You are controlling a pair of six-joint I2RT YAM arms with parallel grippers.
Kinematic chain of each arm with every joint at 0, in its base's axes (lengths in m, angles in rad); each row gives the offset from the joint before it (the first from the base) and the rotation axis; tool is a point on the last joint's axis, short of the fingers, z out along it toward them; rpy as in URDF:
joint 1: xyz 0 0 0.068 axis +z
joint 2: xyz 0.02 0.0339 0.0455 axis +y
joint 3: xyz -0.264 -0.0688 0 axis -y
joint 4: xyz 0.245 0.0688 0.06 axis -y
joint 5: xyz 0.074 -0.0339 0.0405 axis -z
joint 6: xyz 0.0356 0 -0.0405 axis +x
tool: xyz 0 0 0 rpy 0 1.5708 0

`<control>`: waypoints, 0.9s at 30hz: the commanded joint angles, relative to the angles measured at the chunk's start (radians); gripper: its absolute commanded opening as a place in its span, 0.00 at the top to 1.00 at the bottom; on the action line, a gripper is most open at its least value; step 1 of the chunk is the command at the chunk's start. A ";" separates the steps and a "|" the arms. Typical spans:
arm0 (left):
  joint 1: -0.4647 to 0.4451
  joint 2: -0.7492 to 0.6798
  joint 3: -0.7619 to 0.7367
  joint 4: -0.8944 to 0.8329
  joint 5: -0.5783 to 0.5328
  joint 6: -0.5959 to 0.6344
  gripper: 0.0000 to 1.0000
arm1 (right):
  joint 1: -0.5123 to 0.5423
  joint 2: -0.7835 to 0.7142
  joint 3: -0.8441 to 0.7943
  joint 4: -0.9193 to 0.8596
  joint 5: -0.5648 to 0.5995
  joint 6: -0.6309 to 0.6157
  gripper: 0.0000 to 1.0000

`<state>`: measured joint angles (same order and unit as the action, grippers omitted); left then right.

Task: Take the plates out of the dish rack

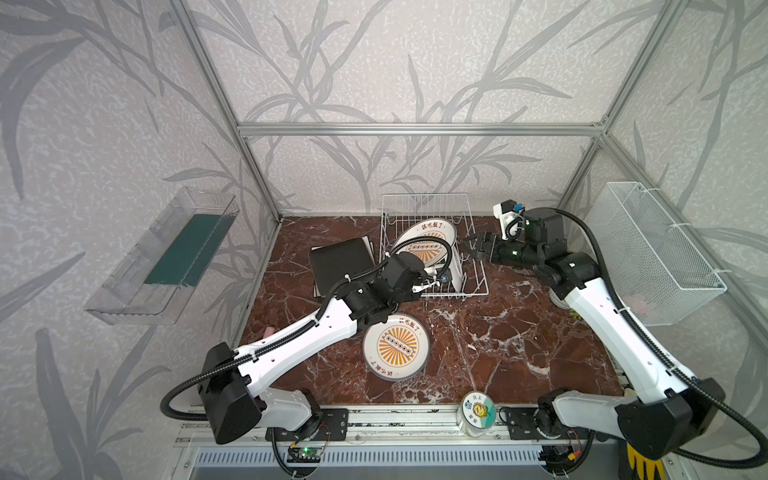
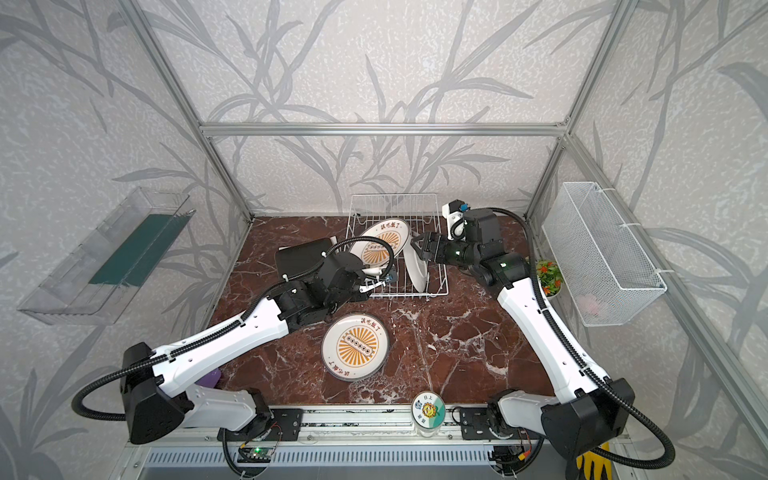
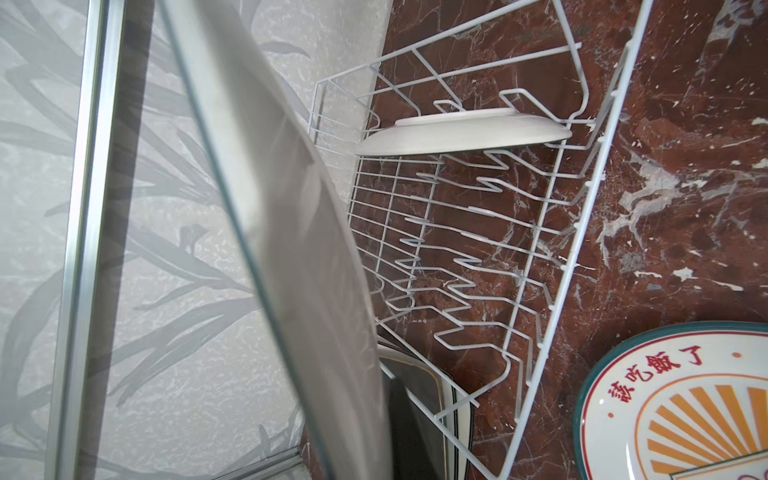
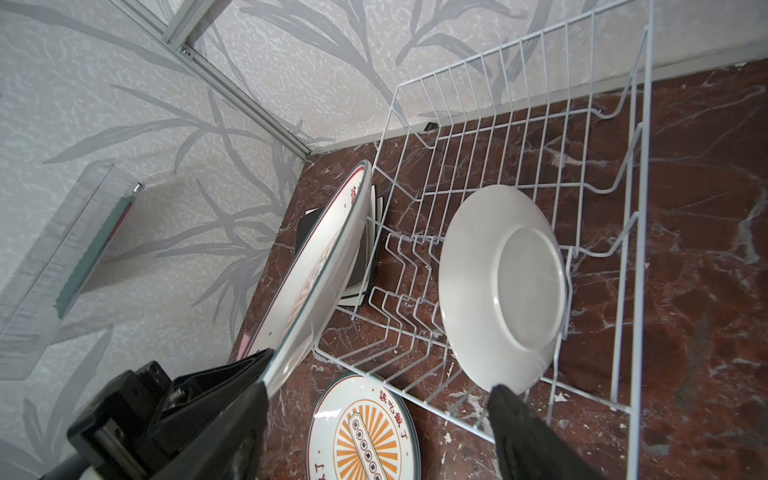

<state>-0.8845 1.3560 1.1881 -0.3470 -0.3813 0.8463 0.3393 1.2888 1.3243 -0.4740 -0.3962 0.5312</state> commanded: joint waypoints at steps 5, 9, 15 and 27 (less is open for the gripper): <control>-0.028 -0.037 -0.036 0.160 -0.092 0.127 1.00 | 0.006 0.054 0.036 0.036 -0.065 0.087 0.27; -0.042 -0.030 -0.042 0.171 -0.104 0.137 1.00 | 0.013 0.081 0.037 0.030 -0.066 0.098 0.35; -0.057 -0.018 -0.062 0.200 -0.138 0.149 1.00 | 0.018 0.126 0.029 0.029 -0.083 0.166 0.47; -0.082 0.014 -0.135 0.361 -0.214 0.246 1.00 | 0.028 0.174 0.025 0.035 -0.132 0.206 0.73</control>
<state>-0.9607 1.3705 1.0412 -0.1322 -0.5488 1.0546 0.3618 1.4494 1.3342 -0.4389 -0.5045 0.7204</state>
